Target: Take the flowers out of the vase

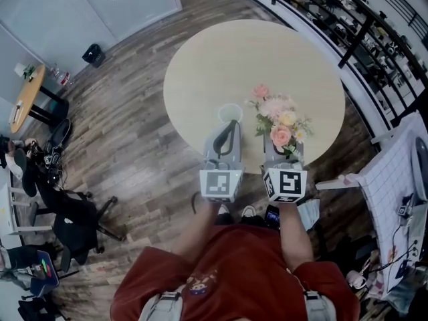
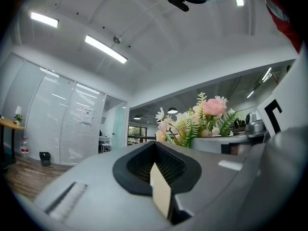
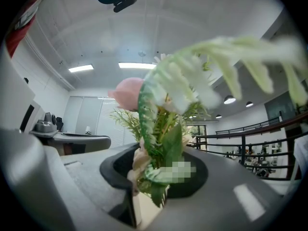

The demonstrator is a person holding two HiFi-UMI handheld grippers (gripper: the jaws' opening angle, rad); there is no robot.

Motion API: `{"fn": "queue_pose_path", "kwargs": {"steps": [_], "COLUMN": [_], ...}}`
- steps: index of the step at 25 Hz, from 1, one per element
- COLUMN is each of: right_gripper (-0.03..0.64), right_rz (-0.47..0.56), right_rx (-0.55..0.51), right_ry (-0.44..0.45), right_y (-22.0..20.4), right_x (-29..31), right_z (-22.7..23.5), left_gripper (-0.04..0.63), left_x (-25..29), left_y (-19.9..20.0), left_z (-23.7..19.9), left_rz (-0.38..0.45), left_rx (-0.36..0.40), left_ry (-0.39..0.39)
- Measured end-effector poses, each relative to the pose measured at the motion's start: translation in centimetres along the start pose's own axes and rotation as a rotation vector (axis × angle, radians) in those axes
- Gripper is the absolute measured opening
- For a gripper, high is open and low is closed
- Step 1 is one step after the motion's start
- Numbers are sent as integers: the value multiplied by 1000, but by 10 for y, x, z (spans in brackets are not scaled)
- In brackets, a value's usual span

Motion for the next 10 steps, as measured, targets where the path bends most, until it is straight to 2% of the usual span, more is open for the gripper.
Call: {"fn": "queue_pose_path", "kwargs": {"steps": [10], "right_gripper": [144], "right_rz": [-10], "right_rx": [1], "right_ry": [6], "right_y": [1], "right_x": [6], "right_z": [1], "left_gripper": [5], "left_x": [3], "left_y": [1], "left_z": [-3], "left_rz": [-11], "left_rx": [3], "left_ry": [-1]}}
Point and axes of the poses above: the fingertips, and each gripper's own axes: x forward along the fingers, z to its right, y out of its top, the point moved 9 cm from there along -x, backward along the fingers, and after that the axes turned 13 degrees about x, right-handed, at the moved point
